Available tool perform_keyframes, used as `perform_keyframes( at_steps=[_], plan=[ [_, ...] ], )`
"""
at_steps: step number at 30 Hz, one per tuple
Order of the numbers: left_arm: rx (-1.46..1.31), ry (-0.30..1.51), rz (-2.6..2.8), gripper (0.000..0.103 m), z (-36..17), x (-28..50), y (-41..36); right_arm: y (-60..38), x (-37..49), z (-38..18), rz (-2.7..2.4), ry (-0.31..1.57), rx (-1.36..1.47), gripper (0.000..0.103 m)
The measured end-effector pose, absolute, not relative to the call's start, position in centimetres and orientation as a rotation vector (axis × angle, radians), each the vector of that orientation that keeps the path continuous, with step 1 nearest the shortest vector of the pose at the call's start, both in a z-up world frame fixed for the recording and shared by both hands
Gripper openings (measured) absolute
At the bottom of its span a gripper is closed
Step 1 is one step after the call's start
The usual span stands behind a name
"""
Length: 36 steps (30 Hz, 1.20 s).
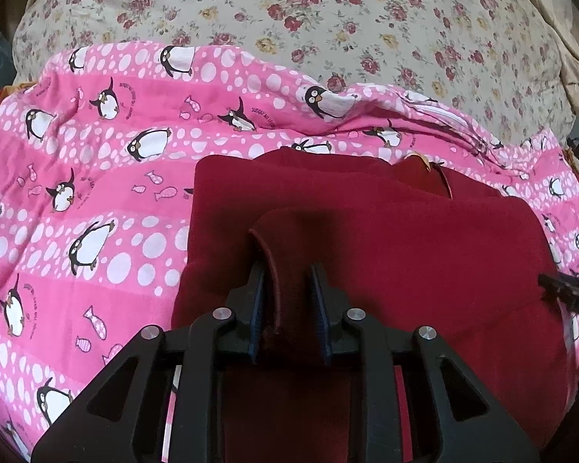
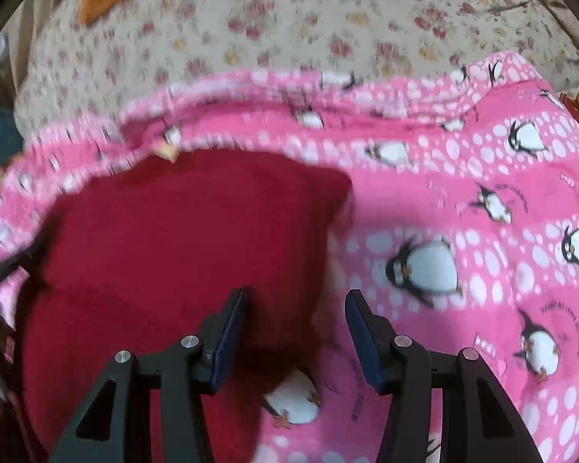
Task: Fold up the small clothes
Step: 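Grasp the sweatshirt side with the left gripper and fold it inward, release, then close the right gripper on the folded sweatshirt edge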
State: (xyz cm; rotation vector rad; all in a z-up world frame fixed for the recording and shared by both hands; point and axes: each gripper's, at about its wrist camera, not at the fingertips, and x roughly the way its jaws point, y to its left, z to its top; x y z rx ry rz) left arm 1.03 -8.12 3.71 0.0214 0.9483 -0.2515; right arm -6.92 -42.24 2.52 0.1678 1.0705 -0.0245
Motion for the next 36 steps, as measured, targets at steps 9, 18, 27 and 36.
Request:
perform_keyframes(
  at_steps=[9,18,27,36],
  plan=[
    [0.061,0.943,-0.313,0.060,4.9,-4.4,-6.9,-42.1,-10.6,6.6,0.043,1.032,0.233,0.053],
    [0.026,0.986,-0.307,0.060,6.1,-10.6,-4.1,-39.6,-17.4,6.5,0.113,1.062,0.175,0.055],
    [0.006,1.026,-0.281,0.060,5.4,-16.0,-2.2,-38.3,-19.6,3.9,0.157,1.093,0.259,0.061],
    [0.012,1.043,-0.266,0.060,4.3,-18.0,-2.9,-36.9,-19.1,3.2,0.106,1.022,0.219,0.052]
  ],
)
